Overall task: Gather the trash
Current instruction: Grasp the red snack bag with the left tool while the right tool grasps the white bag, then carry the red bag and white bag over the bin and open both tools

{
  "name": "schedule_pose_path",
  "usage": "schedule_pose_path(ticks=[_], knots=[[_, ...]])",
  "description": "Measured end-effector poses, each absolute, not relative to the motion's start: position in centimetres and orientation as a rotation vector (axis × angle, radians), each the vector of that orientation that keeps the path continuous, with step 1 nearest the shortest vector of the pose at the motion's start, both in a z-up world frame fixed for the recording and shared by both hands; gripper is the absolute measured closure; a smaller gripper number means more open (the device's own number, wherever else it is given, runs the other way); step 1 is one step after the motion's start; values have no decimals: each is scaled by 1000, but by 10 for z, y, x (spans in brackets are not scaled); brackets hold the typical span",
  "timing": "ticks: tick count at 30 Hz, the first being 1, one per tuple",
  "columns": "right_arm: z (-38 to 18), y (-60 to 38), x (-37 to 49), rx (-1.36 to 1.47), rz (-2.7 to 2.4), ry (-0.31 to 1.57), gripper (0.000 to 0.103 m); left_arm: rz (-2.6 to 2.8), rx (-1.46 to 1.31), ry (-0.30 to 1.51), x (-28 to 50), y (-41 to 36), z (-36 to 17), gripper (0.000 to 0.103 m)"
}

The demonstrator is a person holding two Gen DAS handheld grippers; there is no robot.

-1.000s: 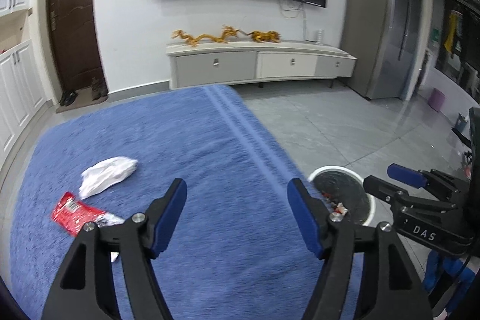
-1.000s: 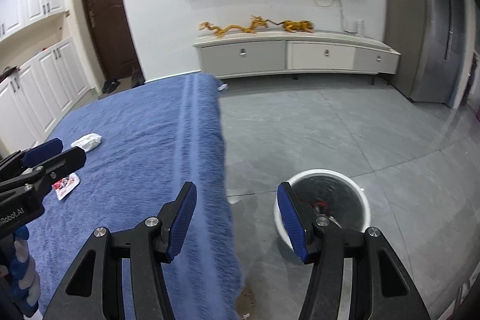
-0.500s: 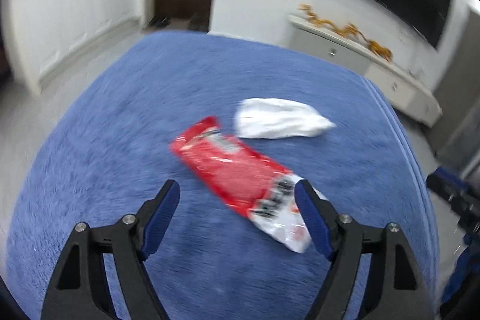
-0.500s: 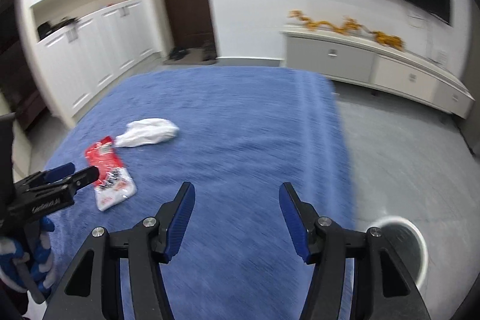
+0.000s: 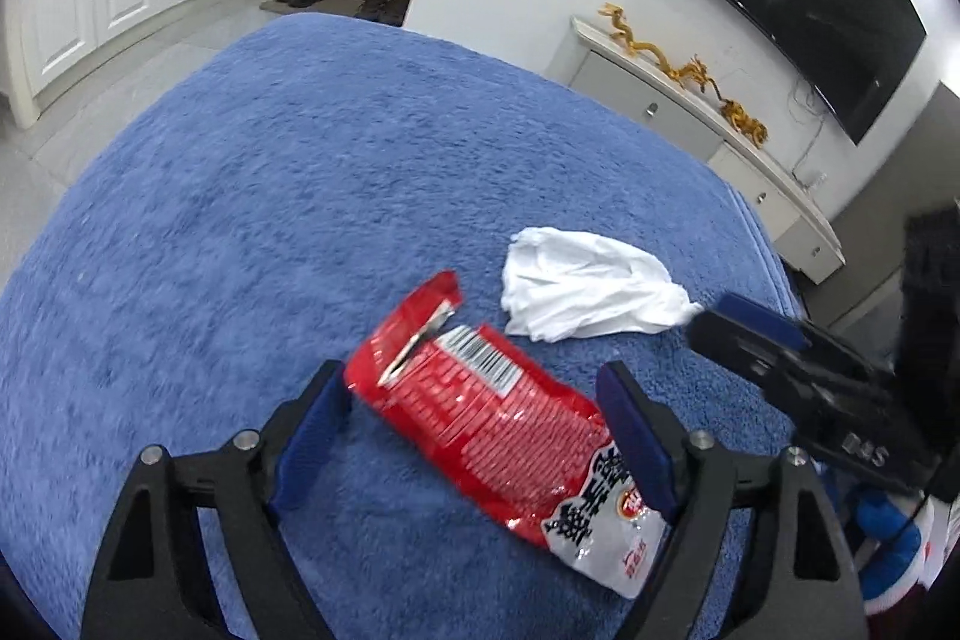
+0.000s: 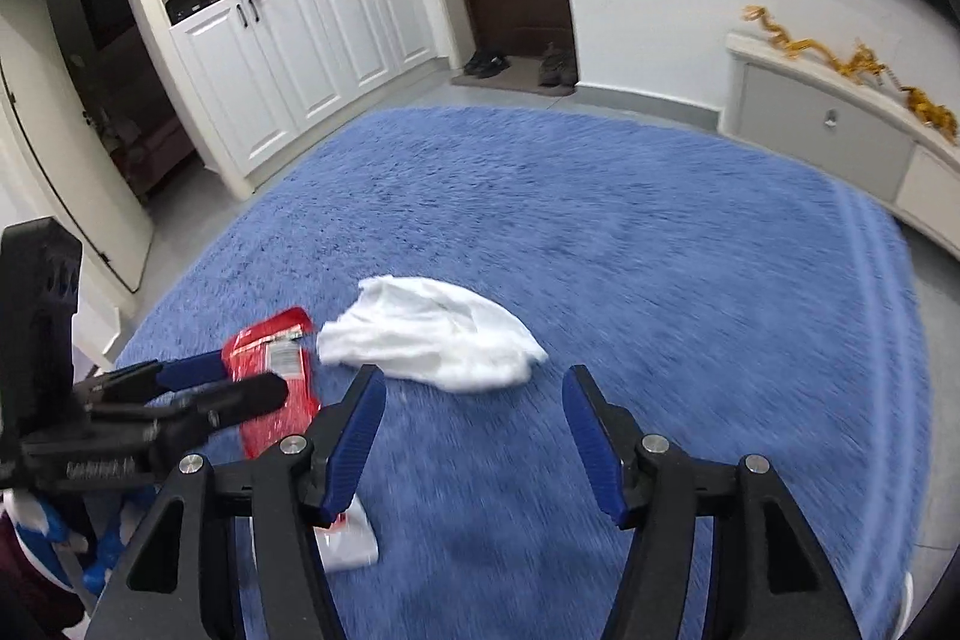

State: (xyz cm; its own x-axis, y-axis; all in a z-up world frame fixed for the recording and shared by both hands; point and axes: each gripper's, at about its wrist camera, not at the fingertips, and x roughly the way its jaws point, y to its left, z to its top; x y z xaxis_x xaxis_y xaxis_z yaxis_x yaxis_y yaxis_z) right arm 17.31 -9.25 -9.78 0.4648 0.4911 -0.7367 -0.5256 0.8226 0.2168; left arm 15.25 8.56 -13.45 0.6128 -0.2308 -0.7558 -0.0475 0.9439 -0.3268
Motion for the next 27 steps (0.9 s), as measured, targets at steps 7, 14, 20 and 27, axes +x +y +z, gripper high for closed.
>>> schedule_pose_path(ticks=[7, 14, 20, 27], knots=[[-116, -79, 194, -40, 629, 920, 49, -86, -270, 882, 159, 76, -136, 40], [-115, -88, 184, 0, 634, 921, 95, -114, -306, 879, 159, 82, -139, 94], [-88, -114, 144, 20, 577, 873, 96, -148, -337, 863, 140, 84, -126, 98], [-46, -164, 74, 54, 462, 791, 96, -199, -331, 800, 95, 83, -86, 98]])
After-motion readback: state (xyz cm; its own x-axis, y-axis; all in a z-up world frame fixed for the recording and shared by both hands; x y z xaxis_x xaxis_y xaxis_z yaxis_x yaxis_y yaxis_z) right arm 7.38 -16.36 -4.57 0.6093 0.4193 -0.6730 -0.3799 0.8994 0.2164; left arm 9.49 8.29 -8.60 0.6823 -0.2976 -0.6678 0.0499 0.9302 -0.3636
